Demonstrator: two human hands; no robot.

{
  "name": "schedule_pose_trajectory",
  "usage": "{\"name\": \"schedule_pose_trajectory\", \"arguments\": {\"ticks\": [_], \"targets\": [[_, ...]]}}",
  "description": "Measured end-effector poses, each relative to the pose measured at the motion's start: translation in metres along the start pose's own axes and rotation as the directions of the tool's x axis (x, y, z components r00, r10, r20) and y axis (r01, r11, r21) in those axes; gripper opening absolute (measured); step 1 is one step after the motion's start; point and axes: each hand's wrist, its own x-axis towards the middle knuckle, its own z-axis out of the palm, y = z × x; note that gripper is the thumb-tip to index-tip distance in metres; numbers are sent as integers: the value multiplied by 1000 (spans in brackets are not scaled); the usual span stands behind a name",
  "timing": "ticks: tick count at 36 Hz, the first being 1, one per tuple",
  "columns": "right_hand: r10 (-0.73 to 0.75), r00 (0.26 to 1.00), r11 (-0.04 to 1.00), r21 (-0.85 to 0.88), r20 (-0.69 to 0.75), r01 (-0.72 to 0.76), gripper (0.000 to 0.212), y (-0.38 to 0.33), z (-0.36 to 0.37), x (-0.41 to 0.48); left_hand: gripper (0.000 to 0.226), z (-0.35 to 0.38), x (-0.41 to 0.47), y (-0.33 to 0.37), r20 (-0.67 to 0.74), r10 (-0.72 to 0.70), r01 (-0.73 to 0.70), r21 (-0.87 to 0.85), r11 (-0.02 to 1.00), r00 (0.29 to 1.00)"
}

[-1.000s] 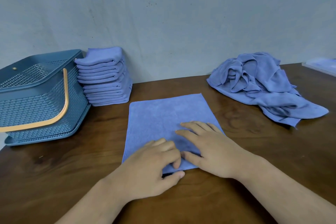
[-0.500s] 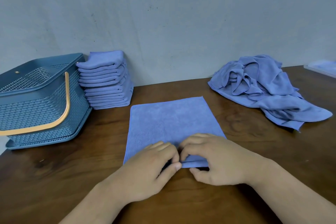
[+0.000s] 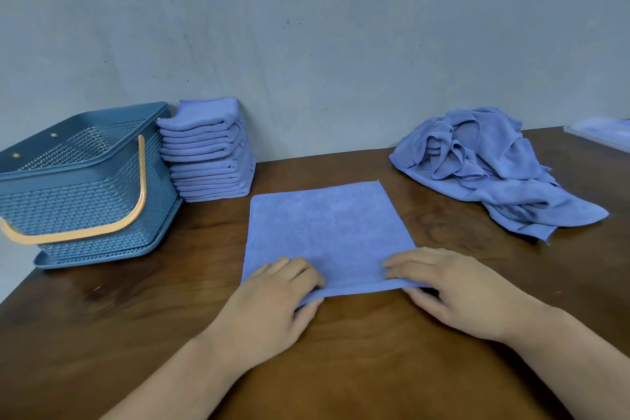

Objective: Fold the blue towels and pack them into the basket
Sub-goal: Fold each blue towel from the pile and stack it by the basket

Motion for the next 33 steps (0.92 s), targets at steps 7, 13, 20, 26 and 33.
{"name": "schedule_pose_trajectory", "arguments": {"ticks": [7, 13, 20, 26, 33], "targets": [[241, 968, 880, 436, -67, -189, 30, 5, -9, -9, 17, -24, -41, -34, 45, -169, 175, -204, 963, 985], [303, 952, 774, 594, -45, -218, 22, -8, -21, -10, 16, -40, -59, -34, 71, -374, 363, -459, 811, 925], [296, 954, 700, 669, 45, -249, 20, -10, -28, -13, 15, -47, -61, -27, 126, -476, 455, -573, 682, 871], [310, 951, 644, 734, 5, -214, 16, -10, -27, -9, 16, -54, -53, -24, 95, -482, 407, -691, 598, 871], [399, 913, 503, 853, -82, -143, 28, 5, -31, 29, 17, -67, -15, -36, 50, -542, 312, -859, 405, 839]]}}
